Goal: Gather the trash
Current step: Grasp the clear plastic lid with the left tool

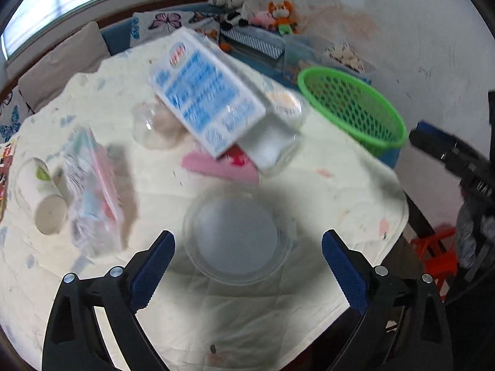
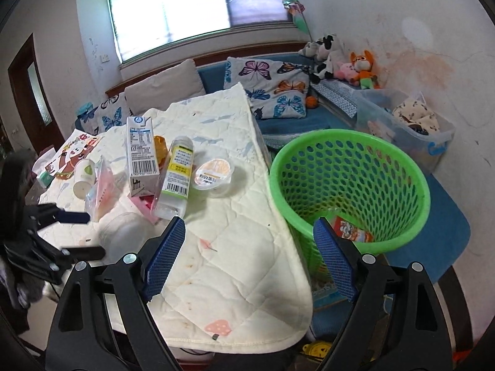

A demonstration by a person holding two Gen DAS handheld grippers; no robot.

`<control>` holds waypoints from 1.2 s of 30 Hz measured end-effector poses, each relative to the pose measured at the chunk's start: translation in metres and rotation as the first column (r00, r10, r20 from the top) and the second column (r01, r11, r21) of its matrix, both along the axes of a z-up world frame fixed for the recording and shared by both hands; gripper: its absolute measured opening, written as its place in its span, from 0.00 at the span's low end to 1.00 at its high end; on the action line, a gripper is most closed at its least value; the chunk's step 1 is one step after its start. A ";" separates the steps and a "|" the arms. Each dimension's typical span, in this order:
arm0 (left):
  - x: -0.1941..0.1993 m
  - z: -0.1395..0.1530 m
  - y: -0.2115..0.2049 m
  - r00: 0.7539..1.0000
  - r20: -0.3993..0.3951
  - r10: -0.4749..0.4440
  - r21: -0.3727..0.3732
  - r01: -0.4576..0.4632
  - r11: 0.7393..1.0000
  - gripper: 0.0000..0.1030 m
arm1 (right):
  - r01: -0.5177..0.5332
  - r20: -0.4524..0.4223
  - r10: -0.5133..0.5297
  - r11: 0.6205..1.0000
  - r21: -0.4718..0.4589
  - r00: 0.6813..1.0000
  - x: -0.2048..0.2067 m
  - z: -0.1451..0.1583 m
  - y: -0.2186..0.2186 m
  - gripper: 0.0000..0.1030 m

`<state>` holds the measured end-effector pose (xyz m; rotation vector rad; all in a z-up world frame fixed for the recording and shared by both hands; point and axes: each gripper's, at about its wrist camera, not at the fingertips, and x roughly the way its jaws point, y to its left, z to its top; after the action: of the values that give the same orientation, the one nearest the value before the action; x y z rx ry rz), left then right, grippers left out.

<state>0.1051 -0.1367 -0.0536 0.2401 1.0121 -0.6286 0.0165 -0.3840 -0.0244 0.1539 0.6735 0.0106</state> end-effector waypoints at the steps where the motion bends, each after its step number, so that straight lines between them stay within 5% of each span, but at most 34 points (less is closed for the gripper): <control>1: 0.000 -0.006 -0.001 1.000 -0.002 -0.005 0.009 0.005 1.000 0.90 | -0.002 -0.002 0.002 1.000 0.002 1.000 0.000 -0.001 0.001 0.82; 22: 0.011 -0.043 -0.022 1.000 0.001 -0.025 0.082 0.024 0.996 0.90 | -0.067 -0.053 0.067 0.998 -0.005 0.996 0.017 -0.016 0.021 0.82; 36: 0.005 -0.042 -0.009 1.000 0.030 -0.008 0.030 0.007 1.000 0.87 | -0.156 -0.051 0.155 0.987 -0.022 0.987 0.034 -0.007 0.045 0.82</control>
<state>0.1106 -0.1462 -0.0960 0.2789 0.9928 -0.6149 0.0505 -0.3392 -0.0311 0.0764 0.7330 0.1486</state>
